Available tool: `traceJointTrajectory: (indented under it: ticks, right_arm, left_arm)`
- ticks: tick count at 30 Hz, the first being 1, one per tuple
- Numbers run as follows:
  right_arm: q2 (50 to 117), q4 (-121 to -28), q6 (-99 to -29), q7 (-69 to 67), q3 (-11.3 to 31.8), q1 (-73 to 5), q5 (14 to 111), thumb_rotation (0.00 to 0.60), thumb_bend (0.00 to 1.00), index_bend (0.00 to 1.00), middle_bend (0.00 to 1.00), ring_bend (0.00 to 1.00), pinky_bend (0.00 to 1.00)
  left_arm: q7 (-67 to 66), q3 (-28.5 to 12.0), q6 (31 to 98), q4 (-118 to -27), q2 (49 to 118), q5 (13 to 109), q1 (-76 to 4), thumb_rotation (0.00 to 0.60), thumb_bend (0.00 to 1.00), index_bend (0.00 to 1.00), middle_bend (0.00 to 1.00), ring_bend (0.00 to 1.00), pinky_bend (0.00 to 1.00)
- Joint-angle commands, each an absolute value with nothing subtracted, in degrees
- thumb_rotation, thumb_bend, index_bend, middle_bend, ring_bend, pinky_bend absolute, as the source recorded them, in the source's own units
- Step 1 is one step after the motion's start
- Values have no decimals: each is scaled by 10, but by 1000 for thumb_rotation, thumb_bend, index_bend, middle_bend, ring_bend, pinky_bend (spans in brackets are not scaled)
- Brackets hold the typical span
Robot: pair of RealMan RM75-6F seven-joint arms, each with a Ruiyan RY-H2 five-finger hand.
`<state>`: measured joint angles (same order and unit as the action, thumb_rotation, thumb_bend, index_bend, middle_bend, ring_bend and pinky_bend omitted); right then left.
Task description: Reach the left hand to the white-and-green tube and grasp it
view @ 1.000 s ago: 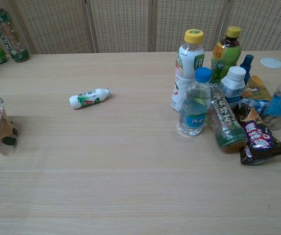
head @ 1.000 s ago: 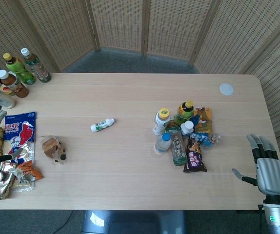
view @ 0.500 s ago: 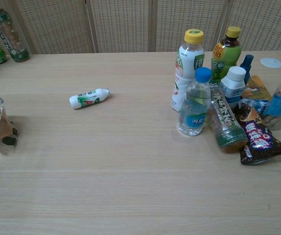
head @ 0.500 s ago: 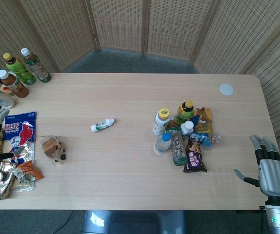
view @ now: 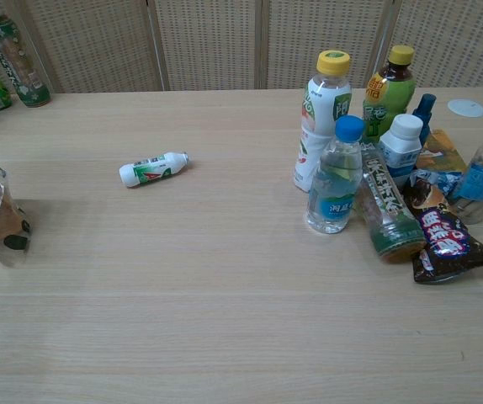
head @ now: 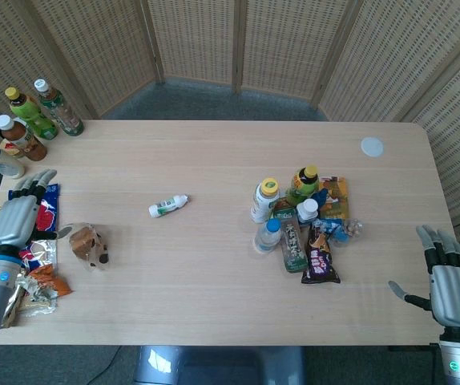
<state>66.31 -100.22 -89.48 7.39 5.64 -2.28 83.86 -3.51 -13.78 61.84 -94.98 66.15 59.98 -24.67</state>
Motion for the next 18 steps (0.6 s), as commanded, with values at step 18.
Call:
traceJointTrajectory:
  ticks: [18]
  right_arm:
    - [642, -1009, -923, 61, 56, 8, 825, 524, 148, 0, 0, 0, 0]
  left_arm:
    - [-181, -172, 468, -681, 949, 384, -456, 600, 171, 1, 77, 63, 0]
